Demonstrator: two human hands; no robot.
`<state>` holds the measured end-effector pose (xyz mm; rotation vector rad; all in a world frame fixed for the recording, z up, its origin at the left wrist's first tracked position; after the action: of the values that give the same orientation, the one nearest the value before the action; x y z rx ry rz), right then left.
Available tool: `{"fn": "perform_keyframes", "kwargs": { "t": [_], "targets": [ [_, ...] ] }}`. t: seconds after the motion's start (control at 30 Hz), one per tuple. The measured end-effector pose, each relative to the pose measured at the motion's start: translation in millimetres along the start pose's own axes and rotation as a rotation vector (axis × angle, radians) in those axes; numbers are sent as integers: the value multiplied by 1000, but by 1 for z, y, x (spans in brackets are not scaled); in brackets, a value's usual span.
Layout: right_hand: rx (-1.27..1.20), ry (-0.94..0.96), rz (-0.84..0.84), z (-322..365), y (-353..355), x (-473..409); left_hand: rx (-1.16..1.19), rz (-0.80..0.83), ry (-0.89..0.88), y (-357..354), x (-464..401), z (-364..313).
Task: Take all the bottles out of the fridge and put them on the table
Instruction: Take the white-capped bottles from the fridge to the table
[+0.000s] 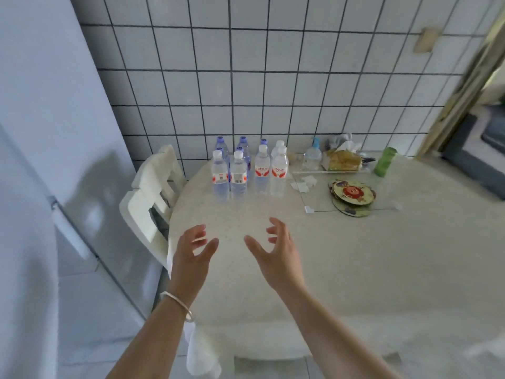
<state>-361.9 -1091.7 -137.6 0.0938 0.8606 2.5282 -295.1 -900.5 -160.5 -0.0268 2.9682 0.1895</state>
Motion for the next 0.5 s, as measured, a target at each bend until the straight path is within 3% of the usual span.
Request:
{"fn": "perform_keyframes", "kwargs": {
  "t": [0.3,0.5],
  "targets": [
    [5,-256,-296,-22,45,186,-58,407,-91,-6,136,-22],
    [60,-305,-330,-1,58,308,-5,534,-88,38,215,-43]
  ]
}}
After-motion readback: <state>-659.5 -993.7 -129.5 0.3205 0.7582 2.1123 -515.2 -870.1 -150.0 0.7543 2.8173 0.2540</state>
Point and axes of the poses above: each hand's wrist, its own x-axis away from the middle knuckle, its own y-axis out of the back of the hand, z = x × y, the point moved 8 cm from there along -x, towards the middle knuckle, and after that the axes turned 7 degrees about x, right-handed, at the moved point
